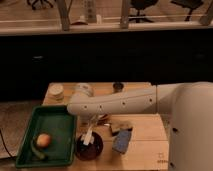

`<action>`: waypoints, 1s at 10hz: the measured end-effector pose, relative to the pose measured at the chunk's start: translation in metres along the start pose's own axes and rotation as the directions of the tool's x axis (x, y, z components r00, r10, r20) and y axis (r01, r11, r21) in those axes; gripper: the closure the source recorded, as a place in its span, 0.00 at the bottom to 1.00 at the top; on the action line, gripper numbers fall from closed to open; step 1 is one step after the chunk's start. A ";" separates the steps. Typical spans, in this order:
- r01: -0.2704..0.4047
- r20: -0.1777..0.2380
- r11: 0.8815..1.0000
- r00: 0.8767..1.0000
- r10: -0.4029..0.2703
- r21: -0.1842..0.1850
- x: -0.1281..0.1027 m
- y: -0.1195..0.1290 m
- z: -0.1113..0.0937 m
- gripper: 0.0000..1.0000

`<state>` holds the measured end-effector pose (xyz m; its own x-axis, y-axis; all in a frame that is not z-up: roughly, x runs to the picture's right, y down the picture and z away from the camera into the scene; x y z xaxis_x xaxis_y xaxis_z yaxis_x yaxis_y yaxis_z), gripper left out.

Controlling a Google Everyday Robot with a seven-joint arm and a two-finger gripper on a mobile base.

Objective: Wipe purple bowl with brush

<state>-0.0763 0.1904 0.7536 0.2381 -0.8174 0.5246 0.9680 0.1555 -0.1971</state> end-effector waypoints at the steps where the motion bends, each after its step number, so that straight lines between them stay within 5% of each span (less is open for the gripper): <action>1: 0.032 0.010 0.999 0.999 -0.032 0.010 -0.008 -0.004 0.002 1.00; 6: 0.106 0.068 0.994 0.992 -0.106 0.007 -0.034 0.004 0.017 1.00; 10: 0.106 0.068 0.994 0.992 -0.106 0.007 -0.034 0.004 0.017 1.00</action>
<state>-0.0795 0.2287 0.7492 0.1388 -0.7894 0.5979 0.9883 0.0719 -0.1345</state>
